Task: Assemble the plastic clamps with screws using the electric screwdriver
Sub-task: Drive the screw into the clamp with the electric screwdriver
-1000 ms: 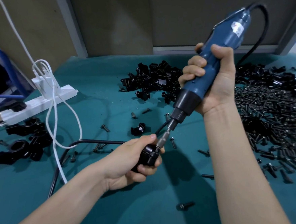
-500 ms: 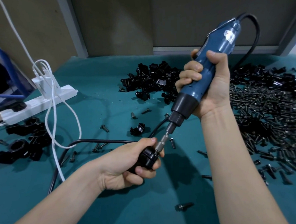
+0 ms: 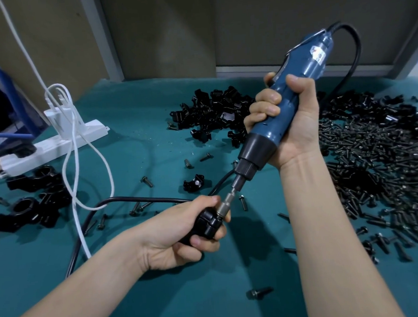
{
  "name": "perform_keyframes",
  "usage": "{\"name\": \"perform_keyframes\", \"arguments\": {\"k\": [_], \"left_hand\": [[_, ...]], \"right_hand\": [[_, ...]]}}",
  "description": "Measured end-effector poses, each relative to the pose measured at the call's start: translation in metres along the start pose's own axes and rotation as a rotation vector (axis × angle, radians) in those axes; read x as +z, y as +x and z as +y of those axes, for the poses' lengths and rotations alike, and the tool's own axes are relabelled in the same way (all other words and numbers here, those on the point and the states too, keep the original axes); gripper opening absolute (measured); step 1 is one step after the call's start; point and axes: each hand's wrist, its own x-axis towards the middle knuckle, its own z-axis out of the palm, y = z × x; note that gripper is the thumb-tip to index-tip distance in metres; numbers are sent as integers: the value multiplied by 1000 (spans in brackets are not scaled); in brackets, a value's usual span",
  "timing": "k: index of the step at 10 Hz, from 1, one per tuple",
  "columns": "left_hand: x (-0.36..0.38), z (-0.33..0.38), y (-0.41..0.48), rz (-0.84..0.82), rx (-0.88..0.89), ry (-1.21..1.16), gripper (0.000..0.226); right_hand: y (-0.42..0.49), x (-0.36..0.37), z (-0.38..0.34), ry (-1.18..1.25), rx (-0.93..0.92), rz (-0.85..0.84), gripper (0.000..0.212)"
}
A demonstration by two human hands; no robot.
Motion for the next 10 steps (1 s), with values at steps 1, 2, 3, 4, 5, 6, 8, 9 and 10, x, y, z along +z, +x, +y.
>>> {"name": "perform_keyframes", "arguments": {"k": [1,2,3,4,5,6,8,9,10], "left_hand": [[0,0,1,-9,-9,-22,27],[0,1,0,-21,-8,-20,25],[0,0,1,-22,-7,-16,21],[-1,1,1,-20,2,-6,21],[-1,1,1,-19,-1,1,19],[-1,2,1,-11,4,17,19],[-1,2,2,-30,-25,-23,20],[-1,2,2,-59,-57,-74,21],[-2,2,1,-65,-75,-75,22]], "right_hand": [[0,0,0,7,-11,2,14],[1,0,1,14,-6,-1,14],[1,0,1,14,-10,-3,14],[1,1,3,8,-8,4,14],[0,1,3,15,-12,-5,13],[0,2,3,5,-4,-6,13],[1,0,3,16,-6,-11,14],[1,-1,2,50,-7,-33,15],[1,0,2,63,-1,-47,16]]}}
